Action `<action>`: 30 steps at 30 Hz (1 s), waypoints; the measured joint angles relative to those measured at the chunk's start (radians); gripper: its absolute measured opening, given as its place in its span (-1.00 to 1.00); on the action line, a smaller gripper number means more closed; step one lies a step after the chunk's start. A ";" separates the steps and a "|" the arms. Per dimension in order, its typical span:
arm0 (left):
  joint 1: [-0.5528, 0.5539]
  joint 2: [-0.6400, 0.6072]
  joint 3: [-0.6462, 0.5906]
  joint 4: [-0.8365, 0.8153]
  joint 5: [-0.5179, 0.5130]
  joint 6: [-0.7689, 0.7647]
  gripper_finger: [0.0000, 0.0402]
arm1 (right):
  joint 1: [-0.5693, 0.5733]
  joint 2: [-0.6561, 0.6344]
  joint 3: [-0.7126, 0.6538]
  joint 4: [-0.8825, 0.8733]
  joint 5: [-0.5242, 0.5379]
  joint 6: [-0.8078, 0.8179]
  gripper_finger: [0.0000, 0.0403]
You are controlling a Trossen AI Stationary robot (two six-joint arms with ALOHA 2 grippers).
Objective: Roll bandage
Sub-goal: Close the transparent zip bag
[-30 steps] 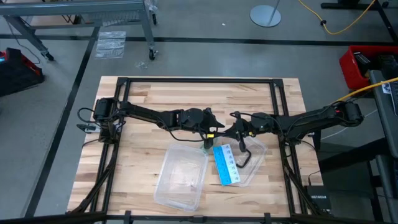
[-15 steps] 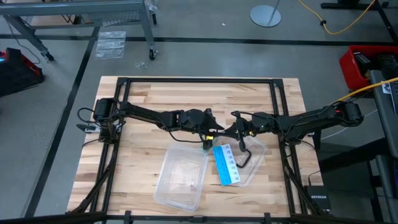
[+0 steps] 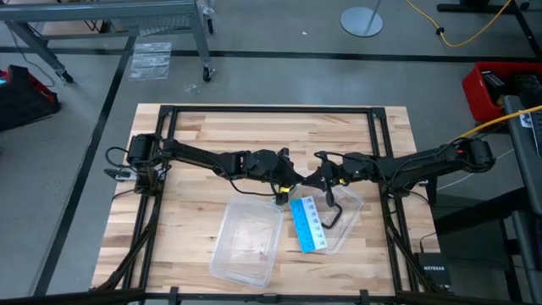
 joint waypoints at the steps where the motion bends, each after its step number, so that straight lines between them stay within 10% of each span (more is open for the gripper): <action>1: -0.001 0.000 0.000 0.000 0.000 0.002 -0.99 | 0.000 0.000 0.000 -0.002 0.000 0.000 -0.85; 30: 0.006 -0.003 0.002 0.086 0.000 0.025 -1.00 | 0.000 0.002 -0.002 -0.065 -0.003 0.000 -0.63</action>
